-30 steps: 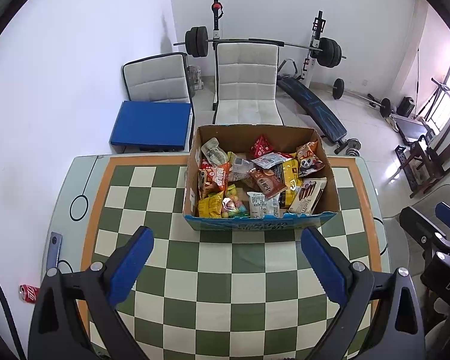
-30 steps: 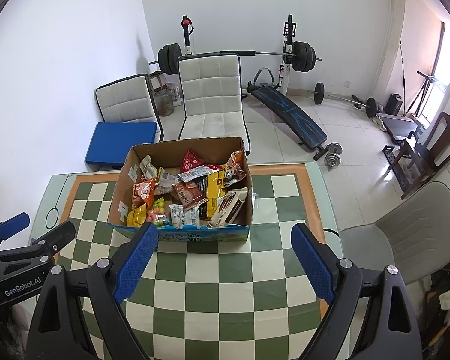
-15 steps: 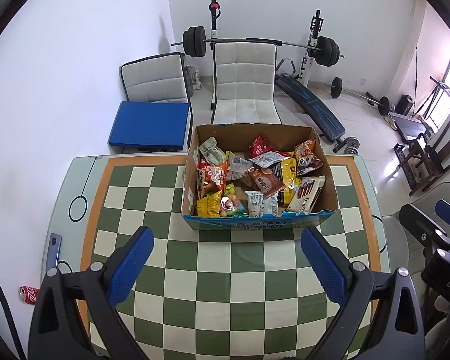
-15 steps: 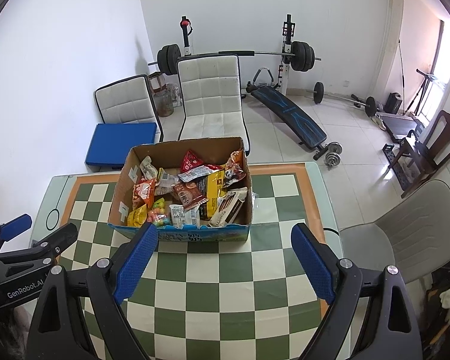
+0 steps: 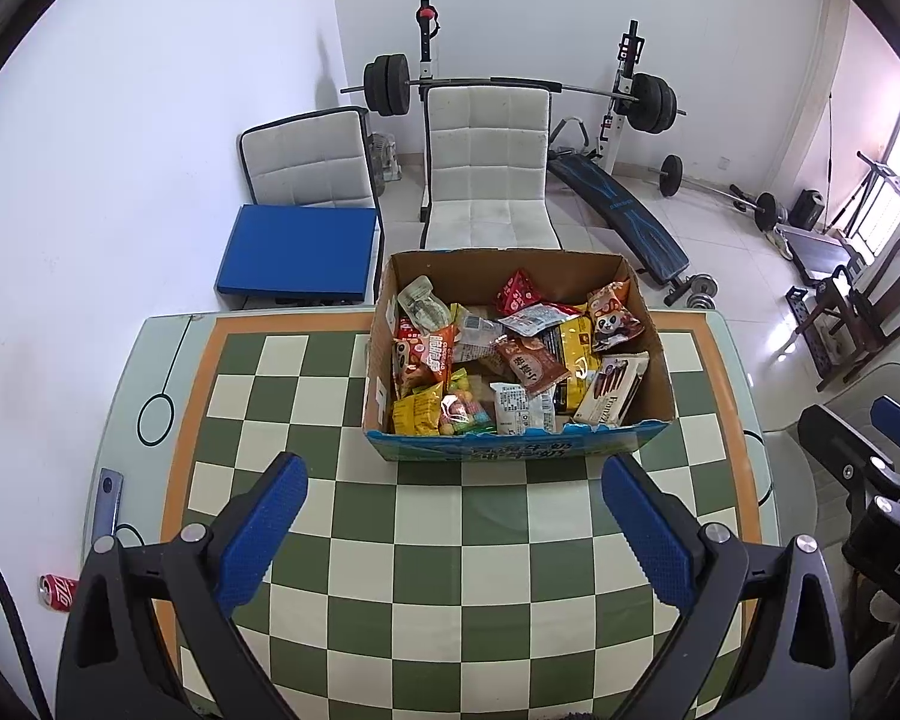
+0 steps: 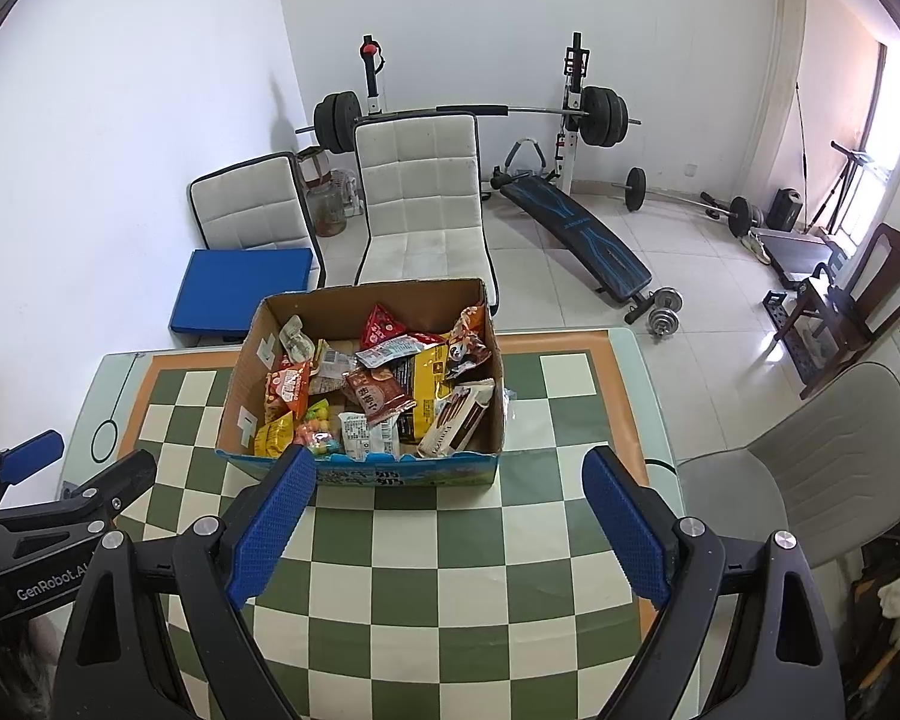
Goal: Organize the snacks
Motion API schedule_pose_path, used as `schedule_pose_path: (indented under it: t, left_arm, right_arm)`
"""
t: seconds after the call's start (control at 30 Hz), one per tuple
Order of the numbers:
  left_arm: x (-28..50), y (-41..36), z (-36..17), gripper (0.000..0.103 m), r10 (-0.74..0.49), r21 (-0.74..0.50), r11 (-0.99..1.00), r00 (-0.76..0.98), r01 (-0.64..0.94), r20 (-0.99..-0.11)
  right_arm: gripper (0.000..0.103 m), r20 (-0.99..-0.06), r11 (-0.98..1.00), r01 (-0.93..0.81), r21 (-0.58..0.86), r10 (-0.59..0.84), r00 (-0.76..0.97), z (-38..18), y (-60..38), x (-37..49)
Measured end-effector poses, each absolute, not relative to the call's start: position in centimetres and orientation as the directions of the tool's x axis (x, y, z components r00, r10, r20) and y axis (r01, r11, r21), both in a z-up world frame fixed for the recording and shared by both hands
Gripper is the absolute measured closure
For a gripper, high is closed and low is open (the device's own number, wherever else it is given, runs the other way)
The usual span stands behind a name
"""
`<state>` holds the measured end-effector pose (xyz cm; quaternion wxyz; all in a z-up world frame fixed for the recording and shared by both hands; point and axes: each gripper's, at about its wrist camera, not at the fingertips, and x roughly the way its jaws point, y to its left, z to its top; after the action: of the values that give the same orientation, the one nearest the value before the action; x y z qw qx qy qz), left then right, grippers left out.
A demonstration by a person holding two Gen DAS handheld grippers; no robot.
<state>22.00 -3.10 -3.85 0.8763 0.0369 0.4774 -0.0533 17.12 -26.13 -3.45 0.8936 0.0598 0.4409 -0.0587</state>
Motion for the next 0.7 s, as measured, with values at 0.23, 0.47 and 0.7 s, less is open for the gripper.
schedule_pose_path:
  t: [0.23, 0.47, 0.7]
  left_arm:
    - [21.89, -3.23, -3.79, 0.002, -0.064, 0.010, 0.991, 0.541, 0.134, -0.838]
    - [21.87, -3.12, -3.67, 0.002, -0.070, 0.007, 0.990, 0.544, 0.137, -0.836]
    - [22.06, -2.92, -3.55, 0.002, -0.068, 0.009, 0.990, 0.541, 0.139, -0.838]
  right_arm:
    - [0.010, -0.796, 0.986, 0.157, 0.055, -0.052, 0.603, -3.45, -26.12, 17.20]
    - [0.010, -0.797, 0.985, 0.162, 0.058, -0.052, 0.602, -3.41, -26.01, 16.99]
    - [0.010, -0.794, 0.984, 0.169, 0.056, -0.059, 0.605, -3.37, -25.89, 16.63]
